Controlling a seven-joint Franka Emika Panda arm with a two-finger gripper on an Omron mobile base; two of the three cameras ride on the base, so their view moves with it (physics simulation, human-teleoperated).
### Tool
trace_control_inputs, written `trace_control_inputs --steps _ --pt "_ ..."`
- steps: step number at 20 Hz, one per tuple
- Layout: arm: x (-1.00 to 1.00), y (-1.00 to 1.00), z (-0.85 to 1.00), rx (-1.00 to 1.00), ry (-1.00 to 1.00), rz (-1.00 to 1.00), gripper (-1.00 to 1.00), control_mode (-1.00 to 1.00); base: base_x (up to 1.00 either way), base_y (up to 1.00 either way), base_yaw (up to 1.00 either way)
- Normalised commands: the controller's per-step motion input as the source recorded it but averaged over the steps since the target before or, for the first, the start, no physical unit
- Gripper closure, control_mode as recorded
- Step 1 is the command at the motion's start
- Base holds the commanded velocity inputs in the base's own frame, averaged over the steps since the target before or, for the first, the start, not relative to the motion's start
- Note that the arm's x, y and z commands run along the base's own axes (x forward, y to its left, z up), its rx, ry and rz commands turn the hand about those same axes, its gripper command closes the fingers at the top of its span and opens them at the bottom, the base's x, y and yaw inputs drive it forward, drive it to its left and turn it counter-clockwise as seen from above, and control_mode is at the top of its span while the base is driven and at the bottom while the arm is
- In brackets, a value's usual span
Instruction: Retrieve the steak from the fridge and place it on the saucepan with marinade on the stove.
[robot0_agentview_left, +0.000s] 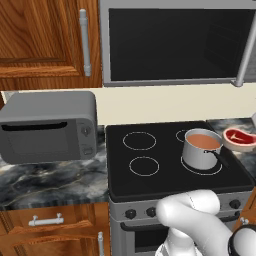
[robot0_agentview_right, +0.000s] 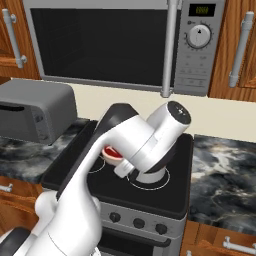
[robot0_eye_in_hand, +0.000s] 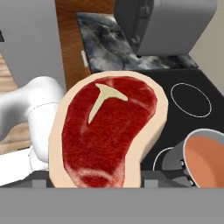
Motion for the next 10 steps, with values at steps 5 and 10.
trace_control_inputs --steps 5,10 --pt "0.15 -0.02 -0.1 0.0 0.0 0.0 1.0 -1.0 0.0 0.0 0.0" --pt "0.02 0.0 -0.27 0.0 -0.02 0.0 1.0 -1.0 0.0 0.0 0.0"
